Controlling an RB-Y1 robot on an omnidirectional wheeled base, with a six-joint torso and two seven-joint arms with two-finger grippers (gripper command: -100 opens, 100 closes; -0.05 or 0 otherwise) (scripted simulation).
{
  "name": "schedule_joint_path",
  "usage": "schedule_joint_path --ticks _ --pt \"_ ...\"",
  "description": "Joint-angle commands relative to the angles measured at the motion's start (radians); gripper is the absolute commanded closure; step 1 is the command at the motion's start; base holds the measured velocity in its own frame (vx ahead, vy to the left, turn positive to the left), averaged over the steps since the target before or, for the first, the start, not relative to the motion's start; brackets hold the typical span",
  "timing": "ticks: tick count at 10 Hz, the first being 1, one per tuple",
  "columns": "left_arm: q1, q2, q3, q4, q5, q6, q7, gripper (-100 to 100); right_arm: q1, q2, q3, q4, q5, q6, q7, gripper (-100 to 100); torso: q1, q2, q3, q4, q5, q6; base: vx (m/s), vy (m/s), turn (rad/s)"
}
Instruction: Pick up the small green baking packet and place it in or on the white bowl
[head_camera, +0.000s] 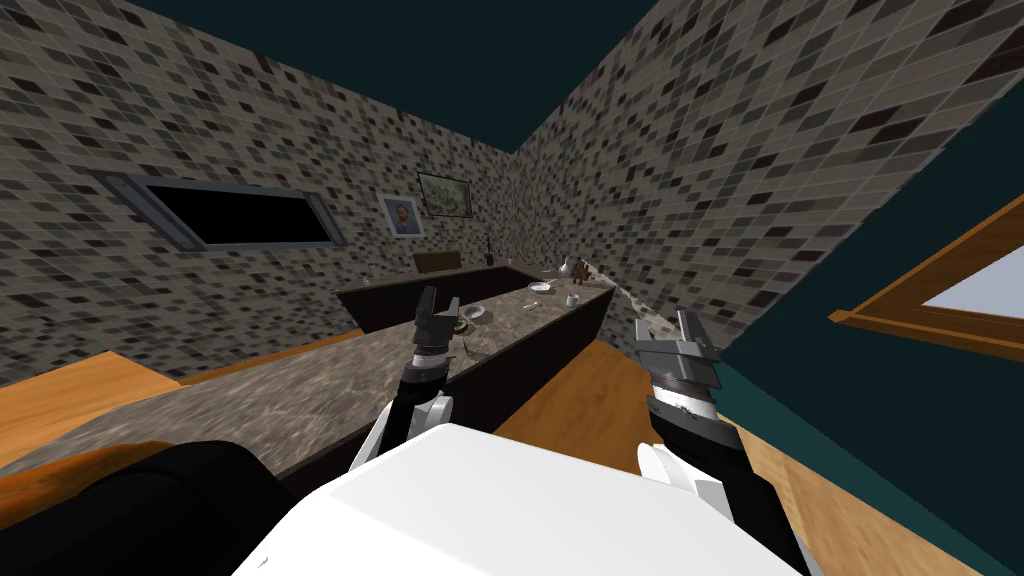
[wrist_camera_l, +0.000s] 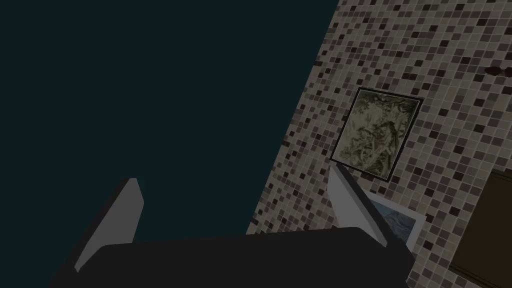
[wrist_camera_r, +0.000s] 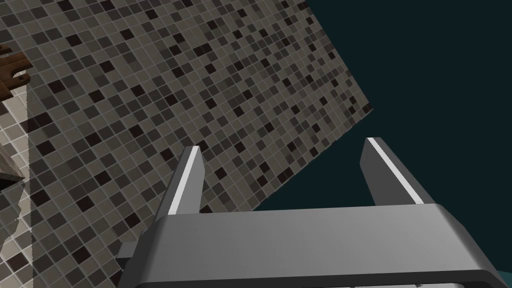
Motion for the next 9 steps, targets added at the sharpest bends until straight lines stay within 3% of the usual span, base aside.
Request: schedule_joint_path --ticks 1,5,9 --pt "-0.006 0.033 -0.001 0.021 -0.006 -0.001 -0.012 -100 0.0 0.0 0.0 0.0 0.0 0.0 0.0 0 0.0 0.0 0.0 0.0 0.0 0.0 -0.029 0.02 -0.015" --pt "-0.029 0.114 -0.003 0.095 -0.026 -0.006 -0.051 -100 0.0 0.0 0.0 0.0 0.0 0.0 0.0 0 0.003 0.004 0.002 0.001 0.001 0.0 -0.057 0.035 -0.028" --pt "-0.067 0.212 -0.002 0.218 -0.057 -0.019 -0.111 -100 0.0 0.0 0.0 0.0 0.0 0.0 0.0 0 0.004 0.005 0.003 0.001 0.001 0.0 -0.075 0.047 -0.053"
